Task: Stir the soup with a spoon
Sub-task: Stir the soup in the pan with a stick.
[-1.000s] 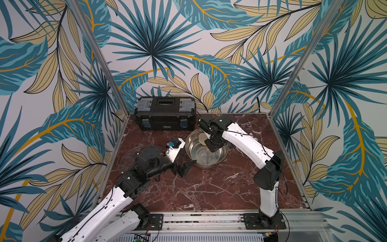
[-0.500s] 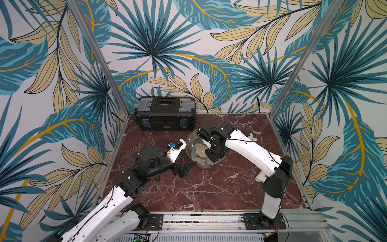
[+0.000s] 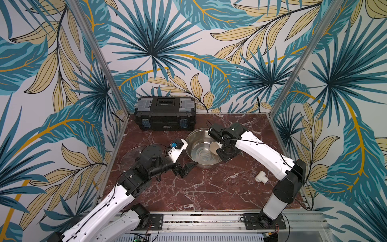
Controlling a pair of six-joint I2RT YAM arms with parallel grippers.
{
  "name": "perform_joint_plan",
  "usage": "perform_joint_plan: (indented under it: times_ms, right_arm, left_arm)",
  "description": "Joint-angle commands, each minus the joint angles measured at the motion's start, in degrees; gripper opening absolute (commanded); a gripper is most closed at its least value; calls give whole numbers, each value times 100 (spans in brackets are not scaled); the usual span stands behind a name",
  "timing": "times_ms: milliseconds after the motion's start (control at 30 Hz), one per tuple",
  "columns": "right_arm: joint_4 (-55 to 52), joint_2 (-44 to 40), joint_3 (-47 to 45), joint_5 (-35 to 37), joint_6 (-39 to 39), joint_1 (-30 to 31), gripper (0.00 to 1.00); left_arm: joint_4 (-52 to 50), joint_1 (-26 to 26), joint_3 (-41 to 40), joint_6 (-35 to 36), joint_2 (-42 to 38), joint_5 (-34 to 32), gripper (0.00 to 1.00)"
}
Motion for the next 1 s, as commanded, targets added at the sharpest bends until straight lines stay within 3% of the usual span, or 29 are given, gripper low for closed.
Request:
perform_joint_plan:
  times_ms: [0,267,500,733,967]
  right_arm:
    - [225,362,411,223,-81,-44,0]
    - [95,1174,1699,-302,-181,28,0]
    - [-63,1393,2006,-428,-331,519,0]
    - [-84,911,1360,-383,-132,839,0]
    - [6,45,125,-176,59,852,0]
  left_arm:
    - [54,-21,-5,25,3,49,100]
    - [-2,-27,-3,-14,-16,-1,100]
    - [-31,-29,29,3,-5,-12,100]
    - [-51,-29,64,-29,-21,-3,100]
    - [-46,-35,46,-28,-20,7,100]
